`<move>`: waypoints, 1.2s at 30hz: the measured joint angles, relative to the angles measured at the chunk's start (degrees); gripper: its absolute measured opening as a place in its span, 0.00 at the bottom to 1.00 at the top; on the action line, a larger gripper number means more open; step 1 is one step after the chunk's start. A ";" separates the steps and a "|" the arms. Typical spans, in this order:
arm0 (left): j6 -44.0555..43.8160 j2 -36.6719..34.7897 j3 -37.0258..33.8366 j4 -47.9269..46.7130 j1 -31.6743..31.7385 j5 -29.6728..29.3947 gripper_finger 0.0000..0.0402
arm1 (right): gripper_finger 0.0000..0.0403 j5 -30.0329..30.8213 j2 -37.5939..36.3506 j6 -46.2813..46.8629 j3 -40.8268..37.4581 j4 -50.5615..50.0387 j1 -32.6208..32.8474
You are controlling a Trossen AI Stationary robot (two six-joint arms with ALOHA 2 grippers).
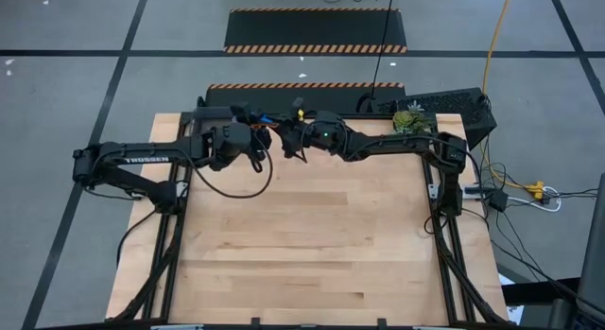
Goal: Nest measuring cups in basket
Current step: Put the stacked measuring cups into the black bin
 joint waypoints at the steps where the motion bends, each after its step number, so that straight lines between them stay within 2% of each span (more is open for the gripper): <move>1: 0.26 0.00 0.00 -0.01 0.00 0.02 0.34 | 0.18 -0.11 0.00 0.01 0.00 0.04 0.00; 10: 3.25 0.00 0.00 -1.07 -0.04 0.08 0.21 | 0.18 -0.33 0.00 0.11 0.00 -0.33 0.02; 28: 2.88 -0.04 0.00 -1.50 -0.04 0.47 0.21 | 0.18 -0.30 0.00 0.04 0.00 -0.31 0.06; 31: 2.93 -0.04 0.00 -1.60 -0.04 0.40 0.21 | 0.22 0.28 0.00 0.02 0.00 -0.26 0.11; 36: 3.04 -0.04 -0.04 -2.27 -0.18 -2.02 0.21 | 0.38 0.94 -0.11 1.05 -0.02 0.74 0.26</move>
